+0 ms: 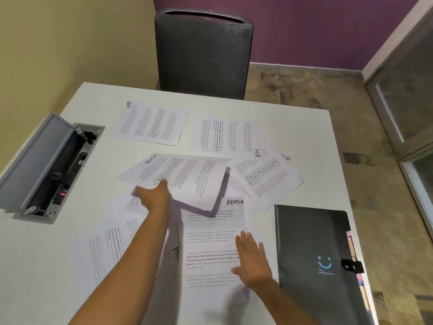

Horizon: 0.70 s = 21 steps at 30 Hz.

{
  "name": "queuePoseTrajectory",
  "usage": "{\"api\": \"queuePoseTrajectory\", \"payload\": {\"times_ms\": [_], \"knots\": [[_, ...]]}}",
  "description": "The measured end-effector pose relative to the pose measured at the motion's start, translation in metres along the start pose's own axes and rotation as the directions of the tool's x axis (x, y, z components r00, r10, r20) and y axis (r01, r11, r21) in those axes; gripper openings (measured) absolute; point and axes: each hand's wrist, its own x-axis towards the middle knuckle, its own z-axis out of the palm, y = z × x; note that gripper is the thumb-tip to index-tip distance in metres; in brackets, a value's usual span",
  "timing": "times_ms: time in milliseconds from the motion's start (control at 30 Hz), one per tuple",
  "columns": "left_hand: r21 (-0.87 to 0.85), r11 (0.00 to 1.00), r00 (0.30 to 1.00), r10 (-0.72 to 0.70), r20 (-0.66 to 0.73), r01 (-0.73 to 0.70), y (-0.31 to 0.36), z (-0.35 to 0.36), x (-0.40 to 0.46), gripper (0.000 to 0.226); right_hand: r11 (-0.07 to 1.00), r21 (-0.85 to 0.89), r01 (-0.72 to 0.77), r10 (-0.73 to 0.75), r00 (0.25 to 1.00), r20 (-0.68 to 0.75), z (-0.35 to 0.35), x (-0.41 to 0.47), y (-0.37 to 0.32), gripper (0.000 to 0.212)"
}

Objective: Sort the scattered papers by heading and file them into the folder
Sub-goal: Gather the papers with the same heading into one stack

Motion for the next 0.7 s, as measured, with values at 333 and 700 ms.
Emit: {"api": "queuePoseTrajectory", "payload": {"times_ms": [333,700], "knots": [[-0.218,0.944,0.96,-0.21,0.186,0.248,-0.079,-0.084,-0.042,0.071,0.176,0.961,-0.212,0.054,0.977,0.206,-0.024,-0.026,-0.051,0.045],[0.134,0.963,0.826,-0.269,0.495,0.233,-0.122,-0.155,-0.061,0.101,-0.429,0.892,-0.14,0.177,0.956,0.235,-0.011,-0.056,-0.034,0.05]]}}
